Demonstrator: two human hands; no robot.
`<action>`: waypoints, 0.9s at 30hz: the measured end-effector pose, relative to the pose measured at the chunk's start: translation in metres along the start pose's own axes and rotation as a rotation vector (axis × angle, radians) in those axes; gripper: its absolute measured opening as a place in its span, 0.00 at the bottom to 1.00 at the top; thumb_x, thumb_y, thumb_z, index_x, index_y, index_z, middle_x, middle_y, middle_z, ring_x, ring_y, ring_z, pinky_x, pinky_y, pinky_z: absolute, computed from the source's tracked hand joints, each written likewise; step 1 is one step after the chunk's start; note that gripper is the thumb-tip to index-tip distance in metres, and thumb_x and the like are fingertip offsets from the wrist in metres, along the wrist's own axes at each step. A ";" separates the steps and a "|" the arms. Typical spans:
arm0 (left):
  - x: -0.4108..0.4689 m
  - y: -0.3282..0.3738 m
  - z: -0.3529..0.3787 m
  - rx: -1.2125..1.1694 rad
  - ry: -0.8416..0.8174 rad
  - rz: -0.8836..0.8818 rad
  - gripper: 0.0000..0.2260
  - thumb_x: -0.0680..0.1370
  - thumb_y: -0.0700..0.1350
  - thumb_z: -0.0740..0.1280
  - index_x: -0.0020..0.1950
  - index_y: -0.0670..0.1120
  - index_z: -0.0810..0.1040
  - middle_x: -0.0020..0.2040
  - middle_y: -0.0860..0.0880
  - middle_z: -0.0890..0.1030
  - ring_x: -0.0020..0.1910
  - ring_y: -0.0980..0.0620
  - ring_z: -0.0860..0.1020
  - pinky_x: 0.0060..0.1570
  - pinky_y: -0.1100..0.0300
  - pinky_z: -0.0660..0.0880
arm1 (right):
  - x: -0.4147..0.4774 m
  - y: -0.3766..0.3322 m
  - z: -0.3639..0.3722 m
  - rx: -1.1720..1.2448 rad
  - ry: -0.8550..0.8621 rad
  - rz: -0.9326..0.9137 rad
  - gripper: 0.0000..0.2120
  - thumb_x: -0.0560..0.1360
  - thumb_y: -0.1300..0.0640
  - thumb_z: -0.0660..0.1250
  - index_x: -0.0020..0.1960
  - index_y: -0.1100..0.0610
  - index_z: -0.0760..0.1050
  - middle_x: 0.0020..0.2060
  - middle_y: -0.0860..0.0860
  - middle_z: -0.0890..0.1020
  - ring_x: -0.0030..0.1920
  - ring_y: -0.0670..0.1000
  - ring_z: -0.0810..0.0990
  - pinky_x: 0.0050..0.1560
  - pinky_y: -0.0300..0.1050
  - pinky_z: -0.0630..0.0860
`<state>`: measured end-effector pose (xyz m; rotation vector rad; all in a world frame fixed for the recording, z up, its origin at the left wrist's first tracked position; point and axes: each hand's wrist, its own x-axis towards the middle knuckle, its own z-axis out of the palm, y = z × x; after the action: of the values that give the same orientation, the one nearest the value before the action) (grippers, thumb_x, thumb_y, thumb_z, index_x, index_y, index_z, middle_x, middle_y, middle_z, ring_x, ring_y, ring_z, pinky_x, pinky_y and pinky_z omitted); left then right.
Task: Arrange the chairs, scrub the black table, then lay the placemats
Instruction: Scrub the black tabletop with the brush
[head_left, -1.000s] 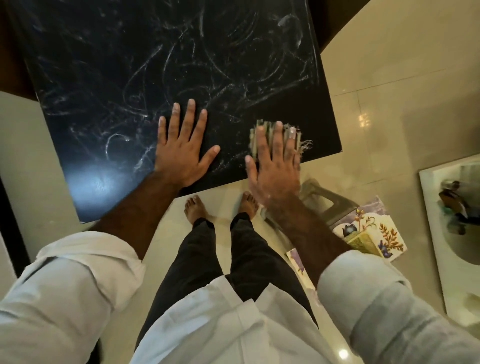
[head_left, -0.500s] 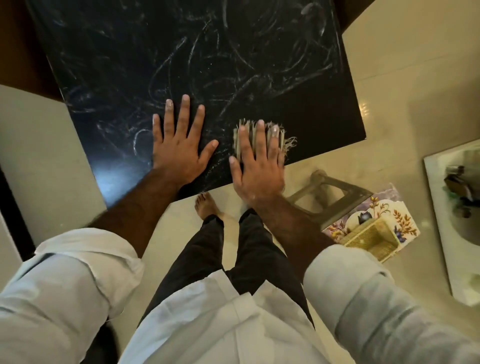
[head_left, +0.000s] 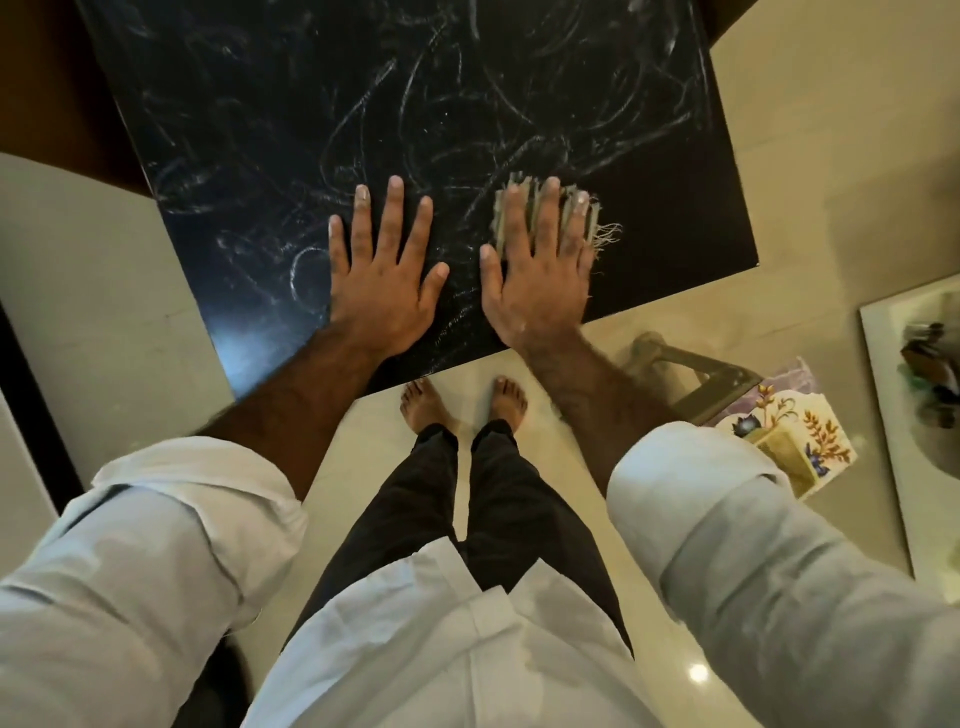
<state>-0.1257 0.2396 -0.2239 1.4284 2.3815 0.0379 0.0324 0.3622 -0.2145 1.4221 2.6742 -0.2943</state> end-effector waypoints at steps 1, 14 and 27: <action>0.001 -0.002 -0.001 -0.010 -0.020 0.020 0.35 0.87 0.66 0.44 0.91 0.53 0.40 0.90 0.45 0.38 0.89 0.35 0.39 0.84 0.29 0.42 | -0.009 -0.006 0.002 0.001 -0.010 -0.046 0.37 0.87 0.33 0.48 0.91 0.48 0.48 0.90 0.58 0.48 0.89 0.67 0.46 0.85 0.71 0.54; -0.025 -0.041 -0.007 0.010 -0.032 -0.043 0.37 0.87 0.71 0.45 0.90 0.56 0.38 0.90 0.46 0.36 0.89 0.37 0.37 0.84 0.29 0.40 | -0.028 0.038 -0.004 0.027 -0.060 0.048 0.37 0.87 0.33 0.48 0.91 0.47 0.43 0.90 0.57 0.44 0.89 0.66 0.43 0.84 0.74 0.56; -0.027 -0.055 -0.017 -0.021 -0.081 -0.015 0.34 0.89 0.63 0.48 0.90 0.53 0.36 0.90 0.49 0.35 0.89 0.40 0.37 0.85 0.35 0.41 | -0.096 -0.034 0.013 0.036 -0.100 -0.274 0.37 0.87 0.34 0.51 0.91 0.46 0.46 0.90 0.55 0.45 0.89 0.64 0.42 0.85 0.69 0.53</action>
<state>-0.1665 0.1927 -0.2117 1.3765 2.3191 0.0011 0.0575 0.2631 -0.2061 1.0168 2.7897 -0.4242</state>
